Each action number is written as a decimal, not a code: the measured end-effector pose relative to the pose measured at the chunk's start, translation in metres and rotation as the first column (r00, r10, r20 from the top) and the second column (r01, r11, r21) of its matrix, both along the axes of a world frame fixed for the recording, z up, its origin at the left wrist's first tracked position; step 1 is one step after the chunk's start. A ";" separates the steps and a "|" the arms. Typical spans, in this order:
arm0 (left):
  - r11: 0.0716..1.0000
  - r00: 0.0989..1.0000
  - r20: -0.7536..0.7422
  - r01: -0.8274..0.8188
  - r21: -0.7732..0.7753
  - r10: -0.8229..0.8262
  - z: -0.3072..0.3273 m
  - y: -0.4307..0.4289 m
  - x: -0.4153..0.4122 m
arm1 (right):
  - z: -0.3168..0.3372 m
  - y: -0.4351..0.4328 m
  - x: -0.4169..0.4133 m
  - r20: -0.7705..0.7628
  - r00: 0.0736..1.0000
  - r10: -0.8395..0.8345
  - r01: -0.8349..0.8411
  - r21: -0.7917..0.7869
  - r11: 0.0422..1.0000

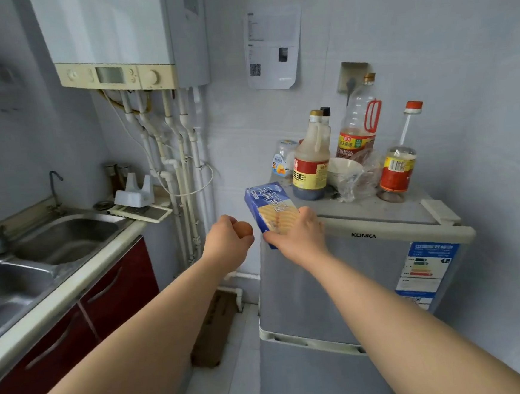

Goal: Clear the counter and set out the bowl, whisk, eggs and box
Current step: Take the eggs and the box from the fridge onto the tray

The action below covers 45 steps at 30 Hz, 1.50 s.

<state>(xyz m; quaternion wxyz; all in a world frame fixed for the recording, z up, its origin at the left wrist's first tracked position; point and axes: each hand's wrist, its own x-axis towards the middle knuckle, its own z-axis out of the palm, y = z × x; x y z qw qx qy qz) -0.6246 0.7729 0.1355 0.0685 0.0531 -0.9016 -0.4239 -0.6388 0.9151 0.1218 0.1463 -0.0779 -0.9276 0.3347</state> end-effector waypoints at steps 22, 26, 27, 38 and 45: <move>0.581 0.581 0.023 -0.814 0.013 0.814 -0.050 -0.200 0.266 | -0.041 -0.239 0.158 0.162 0.610 0.776 -0.776 -0.078 0.626; 0.489 0.489 0.033 -0.872 0.027 0.871 -0.051 -0.239 0.312 | -0.043 -0.293 0.192 0.158 0.523 0.838 -0.837 -0.092 0.539; 0.466 0.466 0.038 -0.885 0.028 0.884 -0.052 -0.251 0.325 | -0.044 -0.309 0.201 0.156 0.500 0.852 -0.852 -0.090 0.516; 0.327 0.332 0.109 -0.943 0.063 0.937 -0.074 -0.393 0.432 | -0.066 -0.474 0.298 0.261 0.320 0.911 -0.918 -0.152 0.366; 0.300 0.312 0.157 -0.949 0.097 0.937 -0.107 -0.482 0.477 | -0.093 -0.559 0.338 0.318 0.323 0.891 -0.922 -0.108 0.372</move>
